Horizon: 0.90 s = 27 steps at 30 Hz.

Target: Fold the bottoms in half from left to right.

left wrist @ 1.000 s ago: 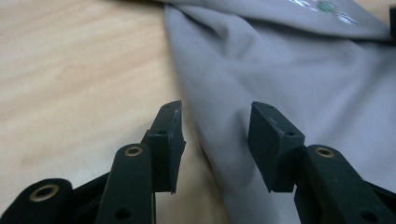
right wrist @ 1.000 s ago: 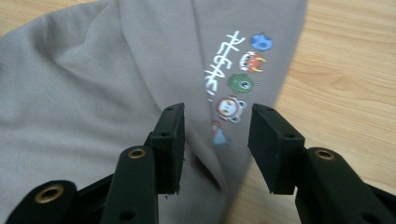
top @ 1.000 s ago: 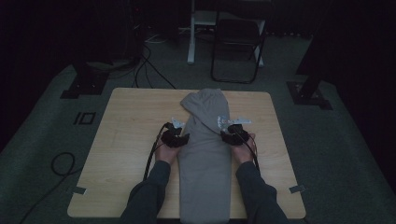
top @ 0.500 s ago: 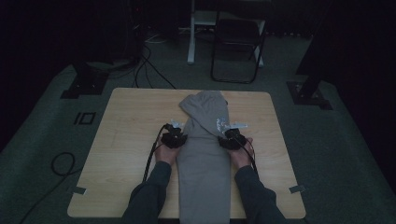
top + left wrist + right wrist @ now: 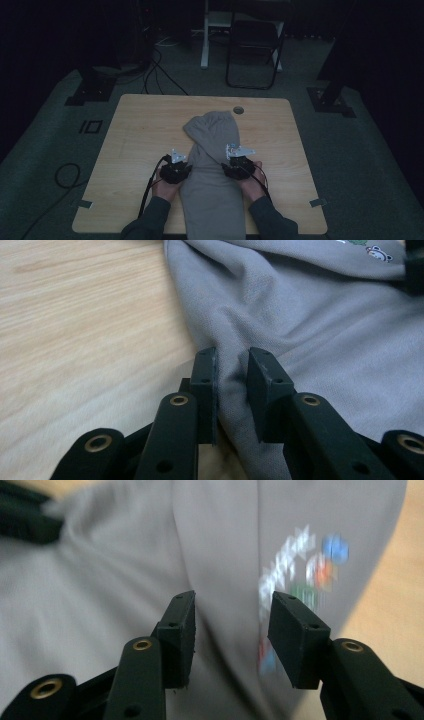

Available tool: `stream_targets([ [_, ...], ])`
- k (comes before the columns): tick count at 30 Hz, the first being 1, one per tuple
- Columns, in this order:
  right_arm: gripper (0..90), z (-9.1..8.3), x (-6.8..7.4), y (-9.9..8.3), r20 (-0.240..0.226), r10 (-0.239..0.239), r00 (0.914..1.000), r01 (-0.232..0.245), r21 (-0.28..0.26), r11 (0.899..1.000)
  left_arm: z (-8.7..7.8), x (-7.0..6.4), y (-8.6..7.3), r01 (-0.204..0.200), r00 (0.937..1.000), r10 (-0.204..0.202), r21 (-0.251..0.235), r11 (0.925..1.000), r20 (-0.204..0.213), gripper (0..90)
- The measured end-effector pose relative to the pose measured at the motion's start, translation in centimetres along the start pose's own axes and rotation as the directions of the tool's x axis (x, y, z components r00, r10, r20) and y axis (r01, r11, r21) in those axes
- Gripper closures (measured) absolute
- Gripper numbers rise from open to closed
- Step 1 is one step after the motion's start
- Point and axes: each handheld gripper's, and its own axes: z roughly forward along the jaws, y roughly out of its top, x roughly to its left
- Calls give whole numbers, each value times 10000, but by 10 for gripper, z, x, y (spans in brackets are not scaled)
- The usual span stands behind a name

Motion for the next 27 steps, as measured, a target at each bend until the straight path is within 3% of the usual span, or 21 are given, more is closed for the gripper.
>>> stream_targets([
  [4, 631, 15, 12, 26, -189, -787, 9967, 782, -241, 9966, -6, -1, -7, 61, 10000, -61, -102, 9999, 5, 740],
  [8, 616, 36, 23, 45, -634, -736, 9953, 718, -295, 9970, -9, -3, -12, 149, 9999, -151, -271, 9995, -72, 741],
  [12, 591, 60, 30, 51, -754, -832, 9937, 849, 209, 9962, -9, -4, -14, 115, 9998, -119, -310, 9995, -138, 741],
  [14, 706, 67, 27, 52, -407, -788, 9961, 807, 488, 9955, -9, -4, -14, 114, 9998, -119, -340, 9994, -139, 742],
  [17, 869, 64, 7, 51, 6, -48, 10000, 48, 554, 9985, -9, -4, -14, 135, 9998, -139, -350, 9993, -114, 742],
  [22, 884, 49, -41, 40, 672, 1213, 9903, -1237, 336, 9917, -9, -5, -14, 151, 9998, -156, -365, 9992, -125, 743],
  [25, 871, 41, -65, 31, 380, 1678, 9851, -1682, 75, 9857, -9, -5, -14, 148, 9998, -154, -370, 9992, -146, 743],
  [27, 864, 36, -72, 27, 389, 1640, 9857, -1638, -94, 9865, -9, -5, -14, 157, 9998, -163, -365, 9992, -153, 743],
])
